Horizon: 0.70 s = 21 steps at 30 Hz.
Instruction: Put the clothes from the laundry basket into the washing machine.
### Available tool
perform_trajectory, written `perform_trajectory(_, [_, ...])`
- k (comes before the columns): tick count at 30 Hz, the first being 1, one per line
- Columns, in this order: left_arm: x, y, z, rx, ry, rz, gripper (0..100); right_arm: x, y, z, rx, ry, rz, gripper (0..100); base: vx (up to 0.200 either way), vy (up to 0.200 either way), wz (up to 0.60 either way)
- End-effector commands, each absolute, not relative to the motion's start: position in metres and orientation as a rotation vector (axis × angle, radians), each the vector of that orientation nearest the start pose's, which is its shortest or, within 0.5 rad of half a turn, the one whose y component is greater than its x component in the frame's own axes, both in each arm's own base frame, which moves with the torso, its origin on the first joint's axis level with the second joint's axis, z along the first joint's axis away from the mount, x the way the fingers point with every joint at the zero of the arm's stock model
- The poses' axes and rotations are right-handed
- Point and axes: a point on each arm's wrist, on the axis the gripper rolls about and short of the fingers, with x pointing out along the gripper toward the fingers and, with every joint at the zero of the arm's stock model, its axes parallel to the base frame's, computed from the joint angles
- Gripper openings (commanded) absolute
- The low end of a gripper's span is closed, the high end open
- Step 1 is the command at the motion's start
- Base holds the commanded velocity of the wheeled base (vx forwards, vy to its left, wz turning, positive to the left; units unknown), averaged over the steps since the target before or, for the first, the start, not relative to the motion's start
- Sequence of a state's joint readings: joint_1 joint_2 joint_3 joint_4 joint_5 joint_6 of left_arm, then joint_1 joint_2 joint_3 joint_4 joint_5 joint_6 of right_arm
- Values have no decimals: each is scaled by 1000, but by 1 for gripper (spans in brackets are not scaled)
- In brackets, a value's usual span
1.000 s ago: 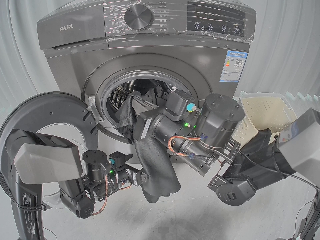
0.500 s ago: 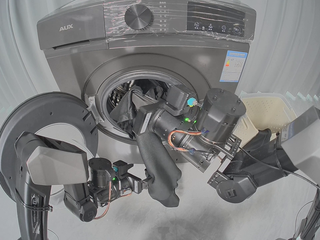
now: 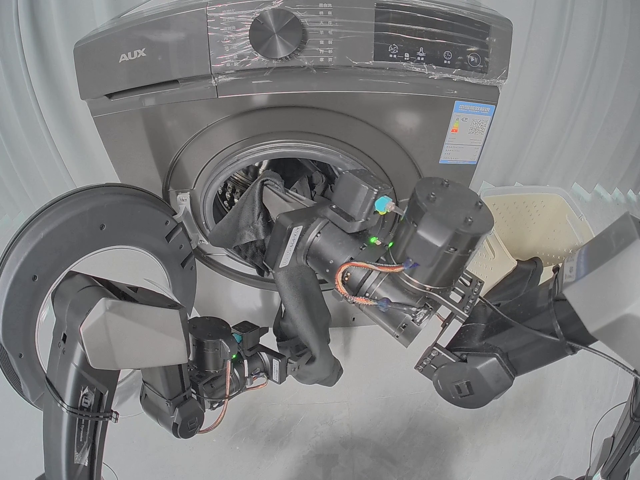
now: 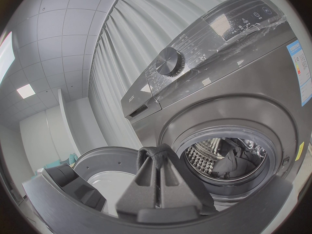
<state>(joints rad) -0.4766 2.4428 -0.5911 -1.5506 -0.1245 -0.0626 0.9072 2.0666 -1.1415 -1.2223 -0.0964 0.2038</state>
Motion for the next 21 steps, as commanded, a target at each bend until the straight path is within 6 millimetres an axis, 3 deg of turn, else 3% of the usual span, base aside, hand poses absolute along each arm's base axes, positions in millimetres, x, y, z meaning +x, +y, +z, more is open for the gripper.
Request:
perform_trajectory(1, [318,-162,-35,-9,327,-569,100,251,318,200,340,-187,832,0,0,0,0])
perform_trajectory(7, [320,-160,-34,-11,320,-540,100,251,318,199,340,-187,832,0,0,0,0])
perform_trajectory(8, [320,-160,-35,-12,321,-540,0,251,318,199,340,-187,832,0,0,0,0])
perform_trajectory(21, [315,-156,-34,-8,338,-535,0,250,315,194,335,-179,830,0,0,0,0])
